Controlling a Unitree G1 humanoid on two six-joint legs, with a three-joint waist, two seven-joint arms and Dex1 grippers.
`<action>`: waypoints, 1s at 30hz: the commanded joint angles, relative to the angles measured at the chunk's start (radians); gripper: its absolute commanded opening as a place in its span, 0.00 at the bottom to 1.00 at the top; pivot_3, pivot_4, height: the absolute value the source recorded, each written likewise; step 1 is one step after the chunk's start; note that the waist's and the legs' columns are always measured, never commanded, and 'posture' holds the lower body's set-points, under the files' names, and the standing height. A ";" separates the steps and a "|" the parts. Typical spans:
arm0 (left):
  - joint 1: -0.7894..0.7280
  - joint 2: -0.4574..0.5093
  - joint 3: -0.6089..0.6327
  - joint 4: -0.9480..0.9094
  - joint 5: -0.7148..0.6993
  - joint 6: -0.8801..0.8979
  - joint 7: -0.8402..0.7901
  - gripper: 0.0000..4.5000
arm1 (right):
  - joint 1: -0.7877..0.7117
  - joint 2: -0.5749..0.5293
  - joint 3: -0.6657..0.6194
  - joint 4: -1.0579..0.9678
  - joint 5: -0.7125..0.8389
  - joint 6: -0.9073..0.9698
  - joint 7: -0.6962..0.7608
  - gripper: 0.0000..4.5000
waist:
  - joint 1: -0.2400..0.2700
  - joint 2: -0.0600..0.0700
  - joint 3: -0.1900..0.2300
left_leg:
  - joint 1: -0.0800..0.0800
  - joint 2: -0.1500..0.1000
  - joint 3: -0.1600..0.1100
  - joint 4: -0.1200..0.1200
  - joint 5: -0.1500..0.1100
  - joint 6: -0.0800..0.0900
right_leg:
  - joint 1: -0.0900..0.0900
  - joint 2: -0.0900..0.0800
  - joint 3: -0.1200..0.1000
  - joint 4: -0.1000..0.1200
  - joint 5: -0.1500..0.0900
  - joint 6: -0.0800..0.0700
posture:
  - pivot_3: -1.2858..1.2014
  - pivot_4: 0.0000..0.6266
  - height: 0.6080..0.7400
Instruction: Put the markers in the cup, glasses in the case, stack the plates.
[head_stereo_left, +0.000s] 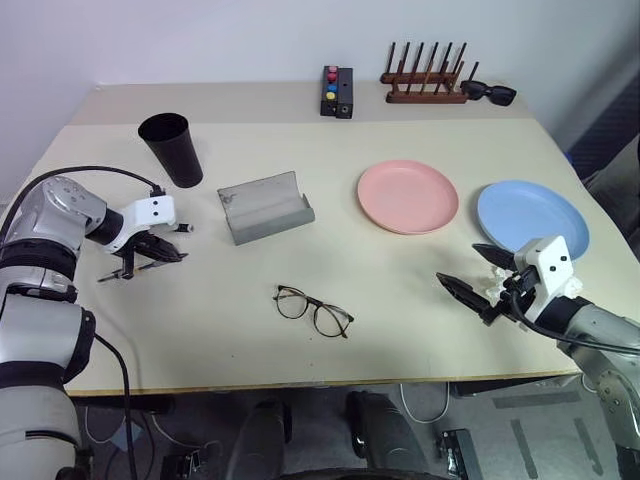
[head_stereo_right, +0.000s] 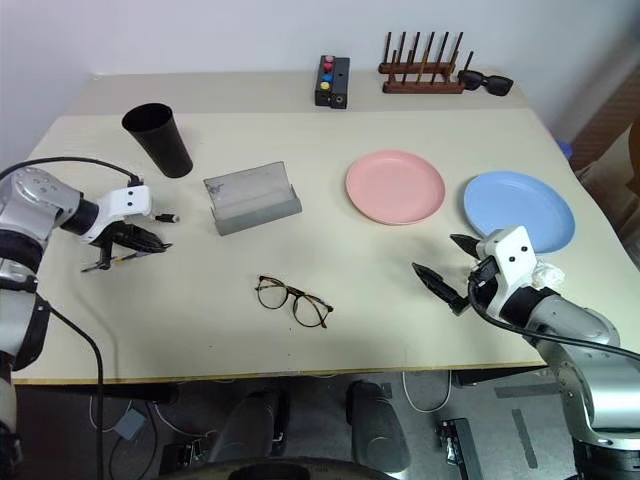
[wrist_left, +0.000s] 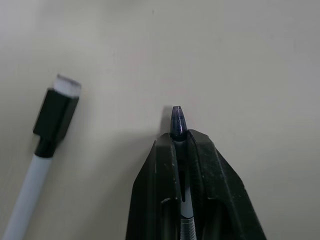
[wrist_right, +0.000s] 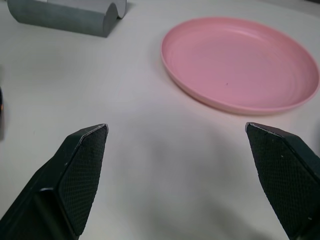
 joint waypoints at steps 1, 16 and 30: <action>0.028 0.041 0.023 -0.006 0.013 -0.020 0.019 0.01 | -0.023 -0.011 -0.009 0.018 0.010 -0.025 0.023 1.00 | 0.000 0.000 0.000 | 0.000 0.000 0.000 0.000 0.000 0.000 | 0.000 0.000 0.000 0.000 0.000 0.000 | 0.52 0.24 0.96; -0.056 -0.058 0.410 -0.541 -0.396 0.301 0.147 0.01 | -0.082 -0.016 0.035 0.114 -0.019 -0.079 0.086 1.00 | 0.011 -0.002 0.001 | -0.002 -0.001 -0.002 0.002 0.000 0.000 | 0.000 -0.002 -0.001 0.001 0.000 0.001 | 0.52 0.24 0.96; -0.283 -0.199 0.472 -0.220 -0.251 0.034 0.924 0.01 | -0.141 -0.007 0.073 0.184 -0.038 -0.132 0.116 1.00 | 0.007 -0.001 0.001 | 0.001 -0.002 -0.002 0.003 0.000 0.000 | 0.000 -0.001 -0.001 0.006 0.001 0.003 | 0.52 0.24 0.96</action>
